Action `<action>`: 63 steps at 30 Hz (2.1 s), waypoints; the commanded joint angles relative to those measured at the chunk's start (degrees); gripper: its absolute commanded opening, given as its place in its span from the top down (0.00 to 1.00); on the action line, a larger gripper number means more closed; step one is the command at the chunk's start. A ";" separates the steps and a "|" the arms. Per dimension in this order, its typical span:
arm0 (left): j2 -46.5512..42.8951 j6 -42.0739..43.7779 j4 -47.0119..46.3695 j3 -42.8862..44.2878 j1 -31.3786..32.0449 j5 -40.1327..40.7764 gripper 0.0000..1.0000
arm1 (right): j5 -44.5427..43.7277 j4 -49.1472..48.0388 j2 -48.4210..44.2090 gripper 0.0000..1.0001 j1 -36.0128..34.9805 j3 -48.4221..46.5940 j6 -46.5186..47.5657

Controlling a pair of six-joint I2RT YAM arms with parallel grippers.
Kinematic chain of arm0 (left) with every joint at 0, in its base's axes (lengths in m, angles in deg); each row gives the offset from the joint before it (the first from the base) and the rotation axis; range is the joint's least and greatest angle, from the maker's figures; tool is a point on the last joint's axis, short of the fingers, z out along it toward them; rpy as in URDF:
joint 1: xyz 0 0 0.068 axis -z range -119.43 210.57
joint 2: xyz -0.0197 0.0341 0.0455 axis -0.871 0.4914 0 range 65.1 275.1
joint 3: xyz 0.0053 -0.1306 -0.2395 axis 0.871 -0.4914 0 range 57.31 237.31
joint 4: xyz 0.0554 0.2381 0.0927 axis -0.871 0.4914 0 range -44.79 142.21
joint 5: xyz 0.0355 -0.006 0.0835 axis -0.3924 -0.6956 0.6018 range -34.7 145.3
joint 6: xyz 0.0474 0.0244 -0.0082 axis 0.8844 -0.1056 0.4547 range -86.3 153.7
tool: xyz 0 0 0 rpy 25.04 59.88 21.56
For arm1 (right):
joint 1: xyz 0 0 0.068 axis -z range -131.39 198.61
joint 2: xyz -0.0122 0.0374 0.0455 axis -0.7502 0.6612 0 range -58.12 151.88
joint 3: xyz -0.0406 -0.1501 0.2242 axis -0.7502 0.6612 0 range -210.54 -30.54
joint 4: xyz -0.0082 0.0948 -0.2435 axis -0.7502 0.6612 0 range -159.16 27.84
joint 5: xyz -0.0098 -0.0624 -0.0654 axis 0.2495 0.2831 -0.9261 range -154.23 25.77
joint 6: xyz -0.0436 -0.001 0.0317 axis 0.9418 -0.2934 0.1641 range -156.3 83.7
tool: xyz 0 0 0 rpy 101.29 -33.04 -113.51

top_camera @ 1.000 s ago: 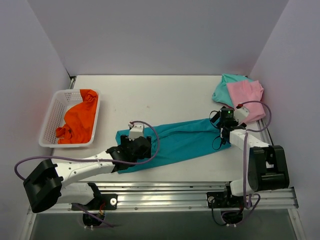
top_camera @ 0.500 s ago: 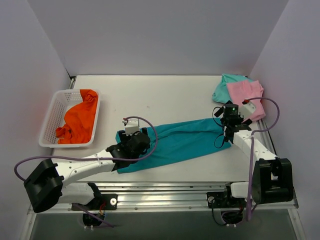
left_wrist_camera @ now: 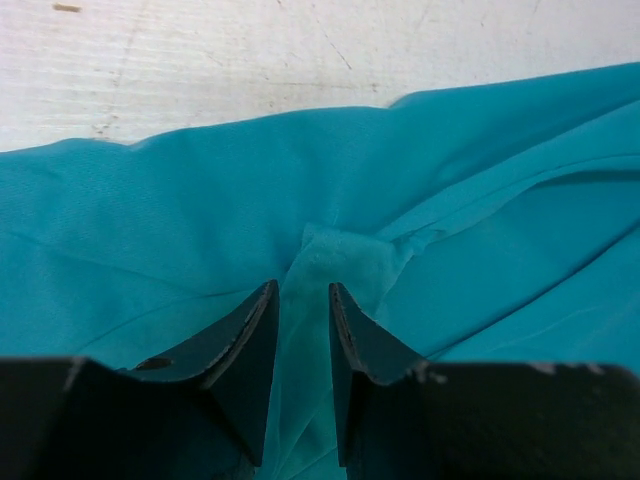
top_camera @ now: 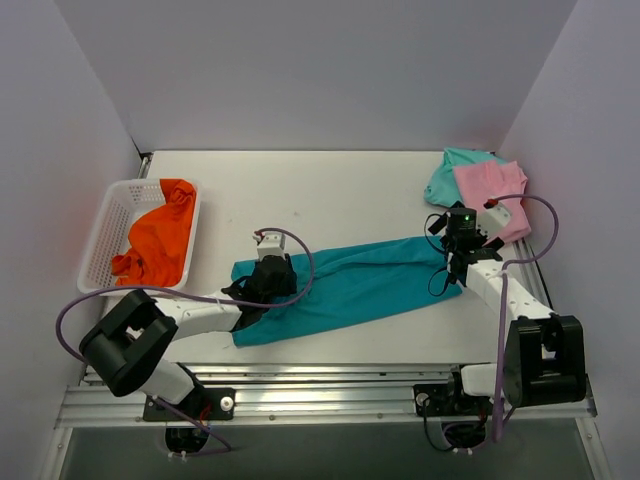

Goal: Fold and stack the t-shirts
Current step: Fold the other side of the tshirt into a rectangle

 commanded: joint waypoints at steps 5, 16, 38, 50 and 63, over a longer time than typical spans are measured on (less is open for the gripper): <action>3.18 0.66 -9.02 -0.76 -1.16 -4.72 0.65 | -2.07 -0.52 0.49 0.00 0.30 -1.19 0.87; 1.43 0.40 -10.07 -3.21 -2.21 -1.65 0.66 | -1.80 -1.48 1.46 0.00 0.30 -0.31 0.79; 6.25 0.40 -11.39 -1.81 -3.36 -5.34 0.62 | -1.10 -3.68 4.10 0.01 0.30 0.04 0.70; 4.85 0.48 -11.48 -2.69 -3.36 -5.42 0.98 | -0.84 -4.65 6.29 0.01 0.21 0.12 0.52; -2.53 1.27 -8.50 -4.18 -2.21 -4.19 0.98 | -0.84 -4.56 5.86 0.01 0.12 0.65 0.52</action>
